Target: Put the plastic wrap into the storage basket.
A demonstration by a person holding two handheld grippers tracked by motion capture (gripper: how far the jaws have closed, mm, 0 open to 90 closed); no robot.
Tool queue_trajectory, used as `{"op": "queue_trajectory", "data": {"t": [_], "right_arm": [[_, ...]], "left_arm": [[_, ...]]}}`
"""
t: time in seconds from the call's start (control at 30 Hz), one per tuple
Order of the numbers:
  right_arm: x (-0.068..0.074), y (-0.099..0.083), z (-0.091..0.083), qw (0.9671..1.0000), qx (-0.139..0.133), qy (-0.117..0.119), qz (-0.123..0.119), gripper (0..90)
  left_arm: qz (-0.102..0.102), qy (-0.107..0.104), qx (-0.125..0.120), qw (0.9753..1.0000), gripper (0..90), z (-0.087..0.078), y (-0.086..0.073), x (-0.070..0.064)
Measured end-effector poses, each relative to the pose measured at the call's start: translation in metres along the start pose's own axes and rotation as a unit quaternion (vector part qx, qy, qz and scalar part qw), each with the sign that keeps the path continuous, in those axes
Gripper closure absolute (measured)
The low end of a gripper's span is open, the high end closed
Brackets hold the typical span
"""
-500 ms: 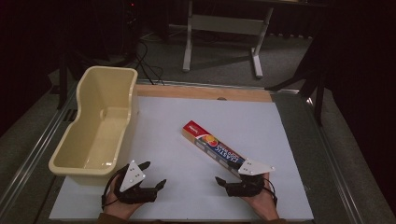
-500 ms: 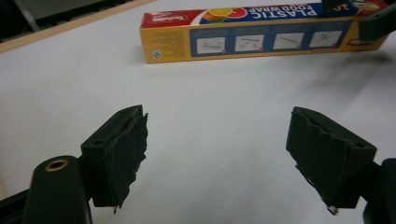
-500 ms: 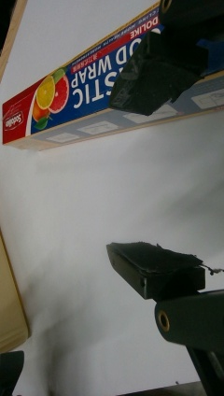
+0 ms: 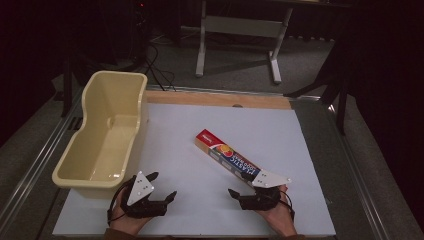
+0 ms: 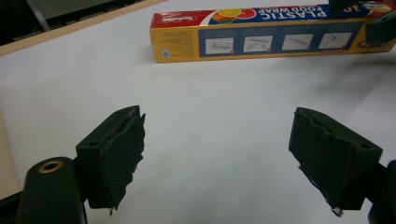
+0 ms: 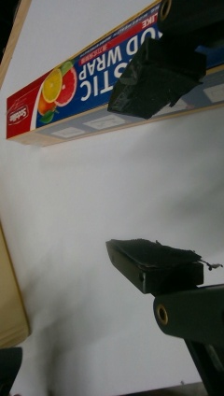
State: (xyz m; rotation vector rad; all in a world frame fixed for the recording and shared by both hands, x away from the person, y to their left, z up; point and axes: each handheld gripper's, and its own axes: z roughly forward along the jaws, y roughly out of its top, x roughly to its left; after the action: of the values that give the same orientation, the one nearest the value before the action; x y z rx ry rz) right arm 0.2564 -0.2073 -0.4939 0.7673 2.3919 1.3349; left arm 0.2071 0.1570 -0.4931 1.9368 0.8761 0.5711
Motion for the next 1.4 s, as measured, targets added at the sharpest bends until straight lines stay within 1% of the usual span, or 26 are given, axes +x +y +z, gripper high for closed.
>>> {"op": "queue_trajectory", "data": {"t": [0.13, 0.17, 0.23, 0.33, 0.43, 0.47, 0.57, 0.7, 0.73, 0.8, 0.9, 0.93, 1.0, 1.13, 1.17, 1.2, 1.23, 1.4], "right_arm": [[0.001, 0.003, 0.0, 1.0, -0.002, 0.0, 0.0, 28.0], [0.0, 0.006, 0.002, 1.0, -0.001, -0.004, -0.003, 28.7], [0.0, 0.008, 0.002, 1.0, 0.001, -0.005, -0.005, 28.7], [-0.003, 0.02, 0.005, 0.9996, 0.009, -0.019, -0.018, 29.3], [-0.007, 0.03, 0.008, 0.9993, 0.011, -0.024, -0.025, 29.2], [-0.007, 0.03, 0.008, 0.9993, 0.011, -0.024, -0.025, 29.2], [-0.014, 0.04, 0.012, 0.9989, 0.017, -0.031, -0.029, 29.5], [-0.022, 0.048, 0.016, 0.9986, 0.025, -0.036, -0.03, 30.0], [-0.022, 0.048, 0.016, 0.9986, 0.025, -0.036, -0.03, 30.0], [-0.031, 0.052, 0.019, 0.9978, 0.038, -0.044, -0.031, 29.8], [-0.039, 0.056, 0.022, 0.997, 0.051, -0.051, -0.029, 29.5], [-0.039, 0.056, 0.022, 0.997, 0.051, -0.051, -0.029, 29.5], [-0.049, 0.059, 0.025, 0.9953, 0.068, -0.06, -0.035, 29.4], [-0.059, 0.062, 0.032, 0.9926, 0.095, -0.067, -0.036, 28.3], [-0.061, 0.062, 0.033, 0.9918, 0.1, -0.07, -0.039, 27.9], [-0.061, 0.062, 0.033, 0.9918, 0.1, -0.07, -0.039, 27.9], [-0.066, 0.063, 0.037, 0.9903, 0.112, -0.072, -0.038, 27.2], [-0.078, 0.063, 0.049, 0.9855, 0.151, -0.074, -0.024, 22.7]], "left_arm": [[-0.003, 0.001, -0.001, 1.0, 18.3, -0.001, 0.0, 0.001], [-0.003, 0.002, -0.002, 1.0, 18.3, -0.001, 0.0, 0.001], [-0.002, 0.003, -0.003, 1.0, 18.4, -0.002, 0.0, 0.001], [-0.005, 0.006, -0.005, 1.0, 18.4, -0.003, -0.001, 0.002], [-0.005, 0.007, -0.003, 1.0, 18.6, -0.003, -0.001, 0.002], [-0.005, 0.007, -0.003, 1.0, 18.6, -0.003, -0.001, 0.002], [-0.002, 0.006, -0.004, 1.0, 19.4, -0.003, -0.001, 0.002], [-0.001, 0.007, -0.007, 1.0, 19.8, -0.004, -0.001, 0.001], [-0.001, 0.007, -0.007, 1.0, 19.8, -0.004, -0.001, 0.001], [-0.004, 0.008, -0.008, 0.9999, 19.8, -0.004, -0.001, 0.001], [-0.005, 0.01, -0.012, 0.9999, 20.4, -0.005, -0.001, 0.002], [-0.005, 0.01, -0.012, 0.9999, 20.6, -0.005, -0.001, 0.002], [-0.005, 0.012, -0.016, 0.9998, 20.8, -0.007, -0.001, 0.003], [-0.005, 0.013, -0.016, 0.9998, 20.8, -0.007, -0.001, 0.003], [-0.005, 0.013, -0.016, 0.9998, 20.8, -0.007, -0.001, 0.003], [-0.005, 0.013, -0.016, 0.9998, 20.8, -0.007, -0.001, 0.003], [-0.005, 0.013, -0.016, 0.9998, 20.8, -0.007, -0.001, 0.003], [-0.005, 0.013, -0.017, 0.9997, 20.8, -0.007, -0.001, 0.003]]}}
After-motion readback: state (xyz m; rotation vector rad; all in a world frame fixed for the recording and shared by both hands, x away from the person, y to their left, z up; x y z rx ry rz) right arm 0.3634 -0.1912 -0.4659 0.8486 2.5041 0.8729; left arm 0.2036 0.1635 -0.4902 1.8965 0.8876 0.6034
